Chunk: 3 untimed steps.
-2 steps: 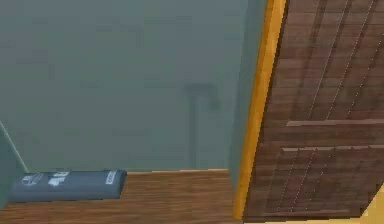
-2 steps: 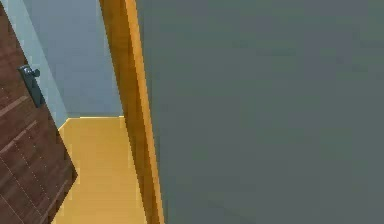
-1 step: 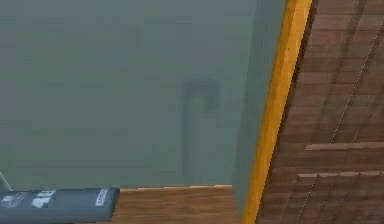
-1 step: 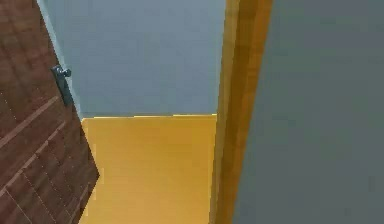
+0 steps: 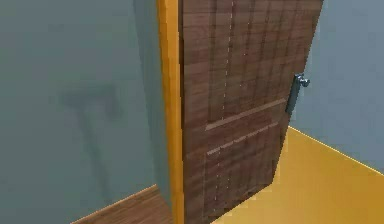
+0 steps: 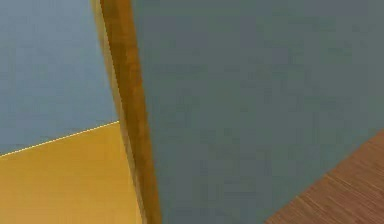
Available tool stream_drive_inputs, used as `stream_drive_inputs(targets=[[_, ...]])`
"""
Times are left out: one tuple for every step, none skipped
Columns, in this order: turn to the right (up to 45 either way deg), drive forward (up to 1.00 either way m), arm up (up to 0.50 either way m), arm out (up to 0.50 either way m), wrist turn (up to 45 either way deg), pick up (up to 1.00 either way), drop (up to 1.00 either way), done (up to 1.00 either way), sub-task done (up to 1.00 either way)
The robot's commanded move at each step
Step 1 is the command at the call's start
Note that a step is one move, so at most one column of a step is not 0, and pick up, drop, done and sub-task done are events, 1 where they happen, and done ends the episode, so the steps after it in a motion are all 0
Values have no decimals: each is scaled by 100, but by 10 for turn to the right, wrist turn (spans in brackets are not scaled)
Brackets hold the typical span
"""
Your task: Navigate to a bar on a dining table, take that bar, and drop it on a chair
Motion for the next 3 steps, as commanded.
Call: stream_drive_inputs(targets=[[0, 25, 0, 0, 0, 0, 0, 0, 0], [450, 0, 0, 0, 0, 0, 0, 0, 0], [120, 0, 0, 0, 0, 0, 0, 0, 0]])
